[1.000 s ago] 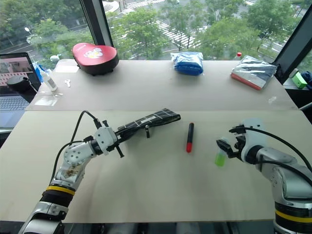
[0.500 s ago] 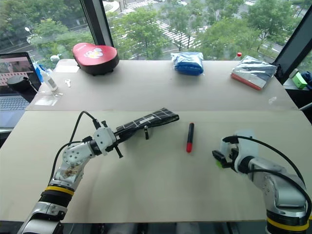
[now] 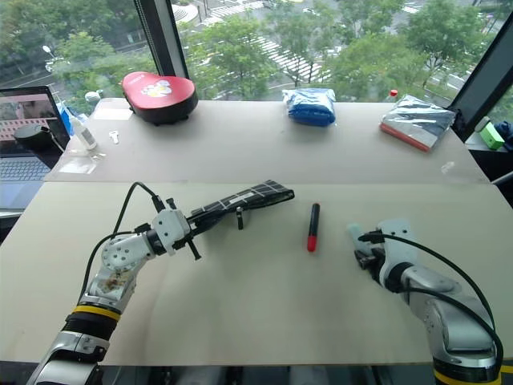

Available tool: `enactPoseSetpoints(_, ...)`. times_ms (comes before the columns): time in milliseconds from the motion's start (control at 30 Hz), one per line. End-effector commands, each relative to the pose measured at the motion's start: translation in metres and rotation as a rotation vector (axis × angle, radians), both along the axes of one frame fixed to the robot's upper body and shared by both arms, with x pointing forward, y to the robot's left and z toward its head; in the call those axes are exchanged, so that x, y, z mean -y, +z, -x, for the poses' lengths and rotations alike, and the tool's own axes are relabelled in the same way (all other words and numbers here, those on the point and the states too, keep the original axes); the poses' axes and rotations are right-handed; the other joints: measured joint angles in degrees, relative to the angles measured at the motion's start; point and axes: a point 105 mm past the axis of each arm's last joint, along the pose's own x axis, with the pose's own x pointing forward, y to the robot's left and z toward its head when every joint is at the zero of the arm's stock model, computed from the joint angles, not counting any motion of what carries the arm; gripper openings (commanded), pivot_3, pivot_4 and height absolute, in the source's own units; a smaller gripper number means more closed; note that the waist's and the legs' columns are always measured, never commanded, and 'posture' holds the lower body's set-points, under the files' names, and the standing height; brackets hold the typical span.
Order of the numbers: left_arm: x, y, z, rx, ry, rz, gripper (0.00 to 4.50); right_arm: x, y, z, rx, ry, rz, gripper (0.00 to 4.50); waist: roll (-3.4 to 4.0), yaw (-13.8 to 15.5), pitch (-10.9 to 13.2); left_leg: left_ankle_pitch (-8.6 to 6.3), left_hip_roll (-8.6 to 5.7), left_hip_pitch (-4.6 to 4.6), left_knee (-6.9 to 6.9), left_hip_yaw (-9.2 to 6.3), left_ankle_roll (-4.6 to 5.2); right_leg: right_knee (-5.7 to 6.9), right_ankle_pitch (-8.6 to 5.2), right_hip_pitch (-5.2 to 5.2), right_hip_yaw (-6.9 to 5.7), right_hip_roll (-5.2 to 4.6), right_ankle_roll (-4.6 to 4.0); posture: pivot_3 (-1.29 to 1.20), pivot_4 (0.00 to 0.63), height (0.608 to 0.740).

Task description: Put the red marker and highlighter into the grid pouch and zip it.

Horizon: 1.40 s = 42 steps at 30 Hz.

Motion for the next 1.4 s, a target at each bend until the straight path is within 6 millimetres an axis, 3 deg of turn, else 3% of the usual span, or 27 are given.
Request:
enactPoseSetpoints(33,-0.002,0.013,-0.003,0.051,0.001,0.006,0.0,0.002,-0.007,-0.003,-0.029,0.001,0.007,1.06,-0.02,0.0,0.0,0.0,0.0,0.0,0.0,0.0,0.0,0.0,0.0,0.0,0.0,0.0,0.0,0.0,0.15,0.74)
enactPoseSetpoints(133,-0.001,0.011,0.001,0.047,-0.012,0.001,0.0,-0.004,0.011,-0.018,0.067,0.052,0.03,1.06,-0.06,-0.3,0.0,0.0,0.01,0.08,0.0,0.04,0.0,0.01,0.0,0.03,0.04,0.0,0.0,0.0,0.15,0.74)
enactPoseSetpoints(300,-0.002,0.001,0.007,0.03,-0.044,-0.044,0.0,-0.028,0.069,-0.04,0.328,0.335,0.131,1.06,0.03,-0.7,0.1,0.0,-0.01,0.07,-0.03,0.08,0.0,0.05,-0.01,-0.08,0.07,0.01,0.0,0.0,0.15,0.74)
enactPoseSetpoints(467,-0.005,0.0,0.008,0.028,-0.041,-0.049,0.0,-0.045,0.099,-0.039,0.399,0.645,0.315,1.06,0.09,-0.7,0.1,0.0,0.0,-0.05,-0.03,0.05,0.0,0.01,-0.01,-0.16,0.0,0.03,0.01,0.0,0.15,0.74)
enactPoseSetpoints(667,-0.002,0.001,0.008,0.034,-0.04,-0.04,0.0,-0.077,0.097,-0.031,0.375,0.926,0.39,1.06,0.06,-0.6,0.1,-0.01,0.0,-0.09,-0.03,0.07,0.03,-0.05,-0.01,-0.17,0.03,0.01,0.01,0.0,0.15,0.74)
enactPoseSetpoints(833,0.001,0.003,0.008,0.04,-0.04,-0.03,0.0,-0.096,0.082,-0.041,0.376,0.986,0.429,1.06,0.06,-0.6,0.1,-0.01,0.02,-0.1,-0.03,0.06,0.02,-0.05,-0.01,-0.21,0.02,0.01,0.01,0.0,0.15,0.74)
enactPoseSetpoints(1400,0.005,0.009,0.008,0.054,-0.042,-0.021,0.0,-0.105,0.076,-0.059,0.383,0.987,0.457,1.06,0.06,-0.2,0.1,0.01,-0.04,-0.22,-0.03,0.09,-0.02,0.02,0.0,-0.4,0.05,-0.02,-0.01,0.0,0.15,0.74)
